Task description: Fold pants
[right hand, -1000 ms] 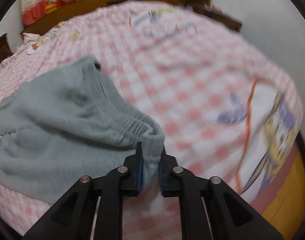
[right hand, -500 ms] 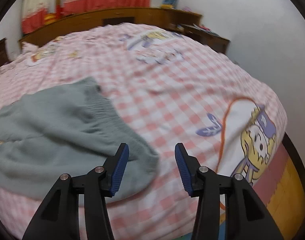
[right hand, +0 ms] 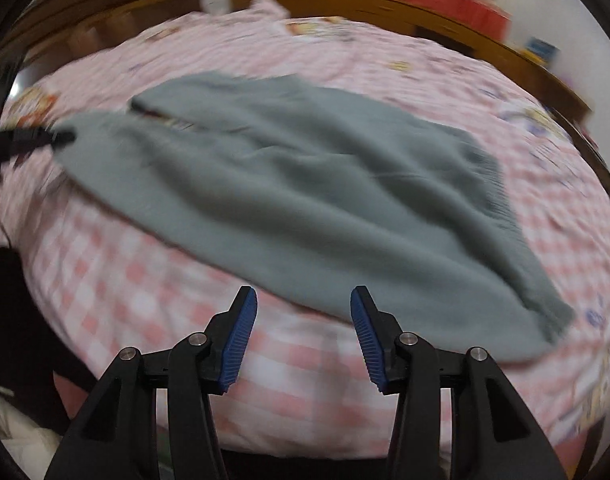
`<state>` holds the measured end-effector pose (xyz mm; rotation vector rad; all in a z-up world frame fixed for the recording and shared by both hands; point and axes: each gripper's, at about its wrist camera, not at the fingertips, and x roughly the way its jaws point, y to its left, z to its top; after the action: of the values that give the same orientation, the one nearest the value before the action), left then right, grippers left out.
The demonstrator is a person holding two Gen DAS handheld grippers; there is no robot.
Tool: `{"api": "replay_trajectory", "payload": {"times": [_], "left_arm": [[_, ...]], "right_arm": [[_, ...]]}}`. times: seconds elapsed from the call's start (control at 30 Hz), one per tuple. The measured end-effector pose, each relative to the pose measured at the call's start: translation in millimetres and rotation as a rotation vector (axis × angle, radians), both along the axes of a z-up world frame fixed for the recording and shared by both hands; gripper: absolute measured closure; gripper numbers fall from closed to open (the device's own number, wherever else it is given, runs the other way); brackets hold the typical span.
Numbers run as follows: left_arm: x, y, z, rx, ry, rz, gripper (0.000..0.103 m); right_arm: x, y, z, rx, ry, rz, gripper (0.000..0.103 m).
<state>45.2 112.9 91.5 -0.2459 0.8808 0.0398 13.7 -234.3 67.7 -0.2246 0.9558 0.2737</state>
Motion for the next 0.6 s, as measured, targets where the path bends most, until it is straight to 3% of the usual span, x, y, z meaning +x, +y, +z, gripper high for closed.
{"api": "replay_trajectory", "payload": {"times": [0.17, 0.4, 0.5, 0.6], "left_arm": [[2, 3, -11, -0.007, 0.035, 0.002, 0.096], [2, 5, -19, -0.008, 0.047, -0.005, 0.096], [-1, 3, -16, 0.008, 0.037, -0.023, 0.096], [-6, 2, -10, 0.015, 0.017, -0.029, 0.096]], "right_arm": [[3, 46, -20, -0.02, -0.002, 0.113, 0.053], [10, 67, -35, -0.076, -0.062, 0.124, 0.055], [15, 64, -36, 0.001, -0.044, 0.106, 0.084], [14, 60, -31, 0.069, -0.049, 0.058, 0.098]]}}
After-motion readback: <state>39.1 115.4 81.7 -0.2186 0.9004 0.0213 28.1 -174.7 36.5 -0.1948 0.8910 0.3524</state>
